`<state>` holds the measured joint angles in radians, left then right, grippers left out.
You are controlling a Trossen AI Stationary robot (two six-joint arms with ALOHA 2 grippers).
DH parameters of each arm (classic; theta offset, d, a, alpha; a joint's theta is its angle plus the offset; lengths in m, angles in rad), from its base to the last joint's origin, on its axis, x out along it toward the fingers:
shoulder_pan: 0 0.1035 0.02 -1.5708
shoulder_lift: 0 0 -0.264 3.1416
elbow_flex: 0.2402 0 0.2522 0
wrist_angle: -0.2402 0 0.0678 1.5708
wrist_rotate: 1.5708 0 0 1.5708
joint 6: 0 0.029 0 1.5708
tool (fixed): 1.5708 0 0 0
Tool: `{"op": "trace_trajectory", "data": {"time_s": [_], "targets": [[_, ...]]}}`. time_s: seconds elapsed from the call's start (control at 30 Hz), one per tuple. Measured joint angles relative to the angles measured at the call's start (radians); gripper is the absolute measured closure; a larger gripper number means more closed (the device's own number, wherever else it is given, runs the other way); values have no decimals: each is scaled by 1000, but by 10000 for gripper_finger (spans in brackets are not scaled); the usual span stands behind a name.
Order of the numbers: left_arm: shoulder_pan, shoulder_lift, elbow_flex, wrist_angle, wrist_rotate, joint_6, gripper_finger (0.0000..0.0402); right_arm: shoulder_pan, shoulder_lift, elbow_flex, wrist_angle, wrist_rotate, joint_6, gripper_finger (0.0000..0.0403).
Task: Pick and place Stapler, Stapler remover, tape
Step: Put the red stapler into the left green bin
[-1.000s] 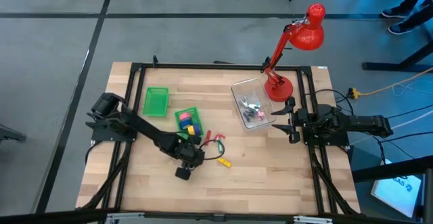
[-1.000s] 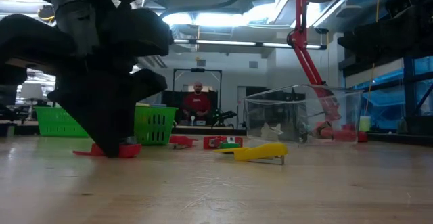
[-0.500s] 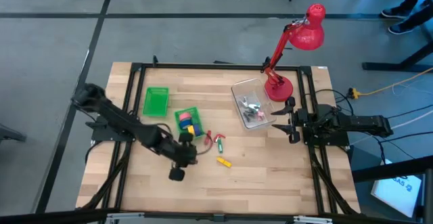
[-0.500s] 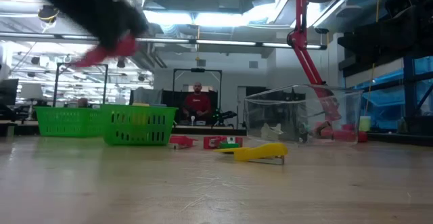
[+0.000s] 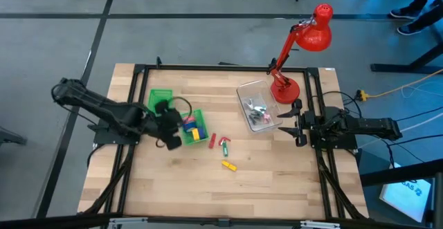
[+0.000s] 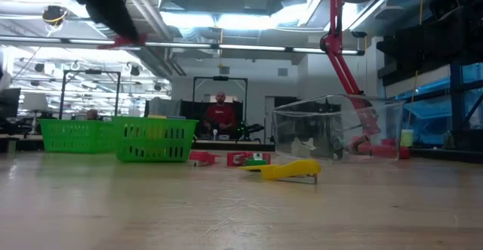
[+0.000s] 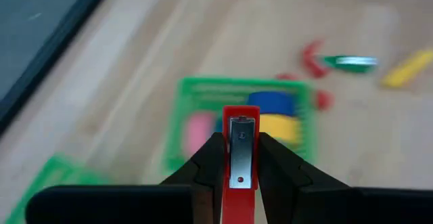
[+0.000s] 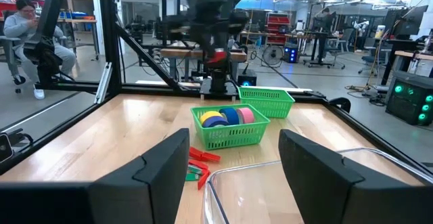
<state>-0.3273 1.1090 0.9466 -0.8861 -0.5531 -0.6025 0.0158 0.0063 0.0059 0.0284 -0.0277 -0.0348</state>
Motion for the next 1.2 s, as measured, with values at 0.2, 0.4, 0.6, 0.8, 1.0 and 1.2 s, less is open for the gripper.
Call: {"op": "trace_trajectory", "data": {"time_s": [0.2,0.4,0.6,0.8,1.0,1.2], "targets": [[147,-57,0,-161,-8,-68,343,0,0,0,0,0,0,171],[333,-64,0,-222,90,-81,343,0,0,0,0,0,0,171],[504,-59,-61,-240,271,-70,343,0,0,0,0,0,0,171],[648,-59,-155,-233,358,-65,343,0,0,0,0,0,0,171],[726,-62,-192,-209,332,-50,341,0,0,0,0,0,0,171],[788,-40,-193,-210,278,-13,339,0,0,0,0,0,0,171]]}}
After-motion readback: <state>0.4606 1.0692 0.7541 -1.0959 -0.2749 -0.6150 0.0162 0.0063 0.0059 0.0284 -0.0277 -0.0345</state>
